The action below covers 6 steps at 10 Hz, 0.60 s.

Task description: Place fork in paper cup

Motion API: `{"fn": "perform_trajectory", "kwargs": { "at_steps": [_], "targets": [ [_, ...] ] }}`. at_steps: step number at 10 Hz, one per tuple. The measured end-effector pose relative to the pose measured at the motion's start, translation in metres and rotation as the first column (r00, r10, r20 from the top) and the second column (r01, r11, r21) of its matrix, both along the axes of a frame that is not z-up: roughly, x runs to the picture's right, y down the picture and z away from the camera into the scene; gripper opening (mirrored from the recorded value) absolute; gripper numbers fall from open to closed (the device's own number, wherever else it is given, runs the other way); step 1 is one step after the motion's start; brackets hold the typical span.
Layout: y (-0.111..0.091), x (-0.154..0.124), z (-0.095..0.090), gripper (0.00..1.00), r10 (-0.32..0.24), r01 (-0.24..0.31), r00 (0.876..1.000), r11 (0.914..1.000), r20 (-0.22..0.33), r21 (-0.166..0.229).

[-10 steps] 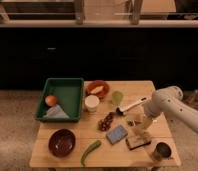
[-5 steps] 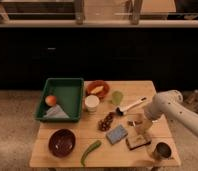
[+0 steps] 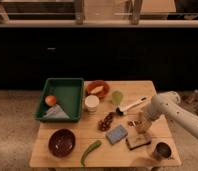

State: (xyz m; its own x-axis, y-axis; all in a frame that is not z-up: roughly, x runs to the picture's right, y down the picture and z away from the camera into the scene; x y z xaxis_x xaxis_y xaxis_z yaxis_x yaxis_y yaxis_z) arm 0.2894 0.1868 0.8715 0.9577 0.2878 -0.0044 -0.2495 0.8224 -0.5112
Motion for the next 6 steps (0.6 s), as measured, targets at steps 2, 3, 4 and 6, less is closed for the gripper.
{"fn": "perform_trajectory", "kwargs": {
  "at_steps": [2, 3, 4, 6],
  "targets": [
    [0.0021, -0.0025, 0.0034, 0.59, -0.021, 0.021, 1.0, 0.9998, 0.003, -0.001],
    [0.0028, -0.0018, 0.004, 0.51, -0.026, 0.026, 1.0, 0.9997, 0.003, -0.001],
    [0.0022, -0.0016, 0.0044, 0.41, -0.035, 0.035, 0.999, 0.9994, 0.003, 0.002],
    [0.0001, -0.0017, 0.0024, 0.21, -0.037, 0.037, 0.999, 0.9993, 0.004, 0.004]
  ]
}}
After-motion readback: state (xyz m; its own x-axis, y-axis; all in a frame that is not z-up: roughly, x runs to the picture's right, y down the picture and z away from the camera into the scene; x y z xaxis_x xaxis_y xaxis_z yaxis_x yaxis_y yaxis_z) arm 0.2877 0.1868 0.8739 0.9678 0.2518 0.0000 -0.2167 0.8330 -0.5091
